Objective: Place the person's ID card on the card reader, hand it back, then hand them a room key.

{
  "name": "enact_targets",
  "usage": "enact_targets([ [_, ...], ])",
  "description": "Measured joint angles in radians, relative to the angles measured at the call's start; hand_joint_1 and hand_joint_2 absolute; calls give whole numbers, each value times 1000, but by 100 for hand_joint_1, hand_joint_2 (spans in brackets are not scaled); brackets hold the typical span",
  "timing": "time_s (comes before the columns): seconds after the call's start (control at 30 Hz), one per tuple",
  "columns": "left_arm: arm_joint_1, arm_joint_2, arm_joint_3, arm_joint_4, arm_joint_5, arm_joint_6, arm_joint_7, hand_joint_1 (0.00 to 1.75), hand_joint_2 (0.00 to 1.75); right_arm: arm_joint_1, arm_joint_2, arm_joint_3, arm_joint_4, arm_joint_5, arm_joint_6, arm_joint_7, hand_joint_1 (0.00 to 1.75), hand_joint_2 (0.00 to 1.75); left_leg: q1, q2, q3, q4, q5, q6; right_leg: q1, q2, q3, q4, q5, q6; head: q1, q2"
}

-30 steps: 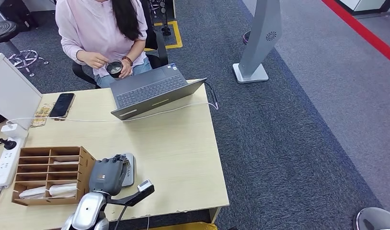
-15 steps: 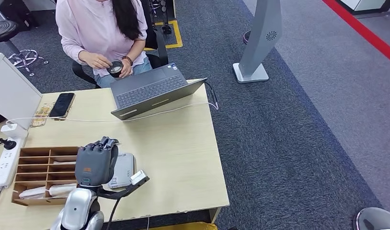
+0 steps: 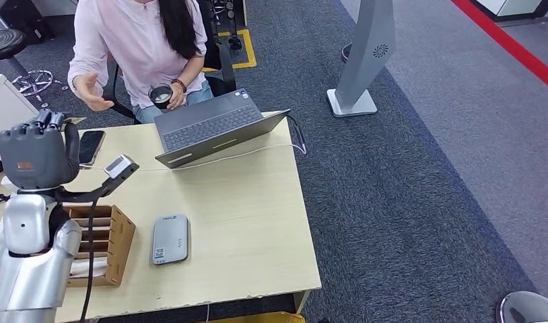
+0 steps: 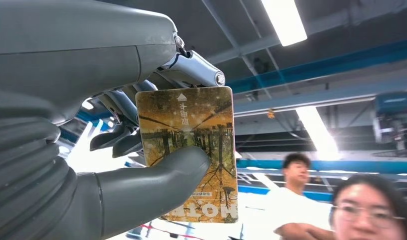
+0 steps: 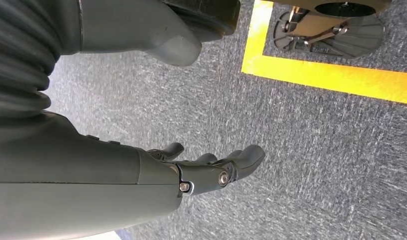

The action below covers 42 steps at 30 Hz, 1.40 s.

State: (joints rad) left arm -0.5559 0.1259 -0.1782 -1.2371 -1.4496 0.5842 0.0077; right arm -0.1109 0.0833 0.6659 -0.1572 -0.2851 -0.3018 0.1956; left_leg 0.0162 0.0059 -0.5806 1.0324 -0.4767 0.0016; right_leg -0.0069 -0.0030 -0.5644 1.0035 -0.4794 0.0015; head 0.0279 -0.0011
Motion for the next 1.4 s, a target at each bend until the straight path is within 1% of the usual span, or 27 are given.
enact_targets([
  [0.07, -58, 15, 15, 61, -10, -7, 8, 175, 175, -1, 0, 6, 0, 2, 1, 1, 0, 175, 0, 1, 0, 0, 0, 0, 0, 1, 0, 0, 0, -1, 0, 0],
  [0.2, -136, 28, 31, 165, -29, -28, 20, 175, 175, -4, -1, 20, 2, 5, 6, 10, 0, 175, 1, 1, 0, 0, 0, 0, 0, 2, -1, 0, 0, -1, 0, 0],
  [0.27, -162, 25, 31, 213, -40, -25, 25, 166, 175, -6, -1, 24, 2, 7, 8, 15, 0, 175, 1, 1, 0, 0, 0, 0, 0, 2, -1, 0, 0, -1, 0, 0],
  [0.33, -175, 15, 31, 240, -50, -16, 26, 79, 175, -7, -1, 26, 3, 6, 8, 16, 0, 175, 1, 1, -1, 0, 0, 0, 0, 2, -2, 0, 0, -1, 0, 0],
  [0.4, -177, 3, 31, 252, -59, -5, 30, 0, 175, -7, -1, 27, 3, 5, 8, 16, 0, 175, 1, 1, -1, 0, 0, 0, 0, 2, -2, 0, 0, -1, 0, 0],
  [0.67, -169, -24, 29, 258, -64, 3, 44, 0, 175, -8, -1, 32, 4, -4, 8, 16, 0, 175, 1, 2, -1, 0, 0, 0, 0, 2, -2, 0, 0, -1, 0, 0],
  [0.73, -150, -30, 27, 238, -55, 2, 32, 0, 175, -8, -1, 32, 4, -12, 7, 16, 0, 175, 1, 2, -1, 0, 0, 0, 0, 2, -2, 0, 0, -1, 0, 0],
  [0.8, -111, -37, 20, 187, -36, 3, 13, 0, 175, -8, -1, 32, 4, -22, 5, 16, 0, 175, 1, 2, -1, 0, 0, 0, 0, 2, -2, 0, 0, -1, 0, 0],
  [0.9, -13, -46, -3, 52, -5, 13, -8, 0, 175, -7, -1, 31, 4, -43, 0, 14, 0, 175, 1, 3, -1, 0, -1, 0, 0, 3, -2, 0, 0, -1, 0, 0],
  [1.1, 234, -43, -61, -245, 46, 65, -56, 0, 175, -2, 0, 19, 4, -88, -14, -2, 0, 175, 1, 4, -1, 0, -4, -1, 0, 5, -2, -1, -2, 0, 1, 0],
  [1.3, 497, -12, -107, -455, 81, 86, -110, 0, 175, 8, 5, -13, 4, -138, -39, -26, 0, 175, 1, 5, -1, -1, -6, -1, 0, 5, -2, -1, -4, 0, 0, 0],
  [1.4, 626, 14, -118, -516, 101, 51, -126, 0, 175, 11, 7, -32, 4, -161, -49, -36, 0, 175, 1, 5, -1, -1, -6, 0, 0, 5, -2, -1, -5, -1, 0, 0],
])
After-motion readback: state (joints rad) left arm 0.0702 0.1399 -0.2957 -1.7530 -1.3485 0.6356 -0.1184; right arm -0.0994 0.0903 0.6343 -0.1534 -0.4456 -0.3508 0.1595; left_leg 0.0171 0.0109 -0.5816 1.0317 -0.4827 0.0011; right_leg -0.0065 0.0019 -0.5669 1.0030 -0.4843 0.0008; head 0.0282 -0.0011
